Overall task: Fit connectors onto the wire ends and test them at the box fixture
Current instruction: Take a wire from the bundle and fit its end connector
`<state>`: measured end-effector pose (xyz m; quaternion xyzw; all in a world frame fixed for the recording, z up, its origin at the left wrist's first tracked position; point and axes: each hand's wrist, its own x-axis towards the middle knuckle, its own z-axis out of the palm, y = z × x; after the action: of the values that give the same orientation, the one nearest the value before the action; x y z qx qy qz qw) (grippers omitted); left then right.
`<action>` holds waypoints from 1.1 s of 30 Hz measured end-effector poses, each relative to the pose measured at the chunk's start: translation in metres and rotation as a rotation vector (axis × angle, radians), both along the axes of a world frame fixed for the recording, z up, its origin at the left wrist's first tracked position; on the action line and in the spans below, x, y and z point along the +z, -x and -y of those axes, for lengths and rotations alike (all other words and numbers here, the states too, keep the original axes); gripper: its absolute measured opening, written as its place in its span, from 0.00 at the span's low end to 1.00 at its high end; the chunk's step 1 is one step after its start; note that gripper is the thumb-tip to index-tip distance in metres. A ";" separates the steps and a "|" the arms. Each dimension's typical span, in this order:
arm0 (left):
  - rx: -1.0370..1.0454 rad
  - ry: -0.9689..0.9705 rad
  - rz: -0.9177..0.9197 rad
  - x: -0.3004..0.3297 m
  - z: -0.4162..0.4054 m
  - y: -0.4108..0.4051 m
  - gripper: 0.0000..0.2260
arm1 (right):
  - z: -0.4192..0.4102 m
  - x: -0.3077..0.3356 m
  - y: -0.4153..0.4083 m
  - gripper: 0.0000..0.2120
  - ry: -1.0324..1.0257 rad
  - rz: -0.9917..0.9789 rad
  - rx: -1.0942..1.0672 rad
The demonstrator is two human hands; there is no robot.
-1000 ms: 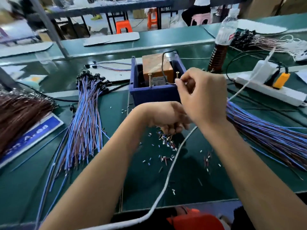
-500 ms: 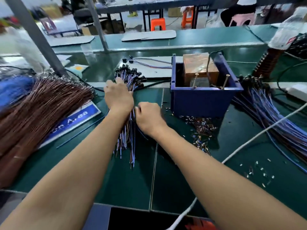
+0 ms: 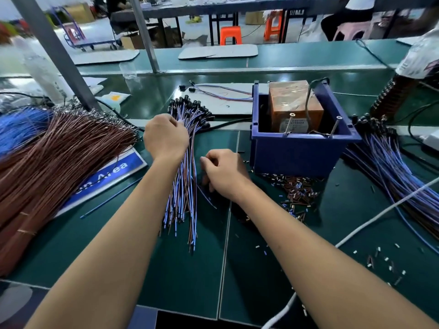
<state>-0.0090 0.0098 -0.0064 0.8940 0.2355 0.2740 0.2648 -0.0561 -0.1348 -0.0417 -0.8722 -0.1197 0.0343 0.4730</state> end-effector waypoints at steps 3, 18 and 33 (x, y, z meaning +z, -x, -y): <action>-0.028 0.145 0.057 0.015 0.009 0.001 0.12 | 0.003 0.003 0.005 0.14 -0.044 -0.033 0.067; -0.745 1.312 0.493 0.120 0.086 0.037 0.16 | 0.106 0.052 0.048 0.14 -0.498 0.143 0.168; -1.077 -0.378 0.395 0.017 0.207 0.101 0.11 | 0.232 0.018 0.060 0.18 -0.236 0.212 0.027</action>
<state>-0.1100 -0.1974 0.0101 0.8514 -0.3567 0.2993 0.2415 -0.1163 -0.3672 -0.0239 -0.8077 -0.1840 -0.0658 0.5563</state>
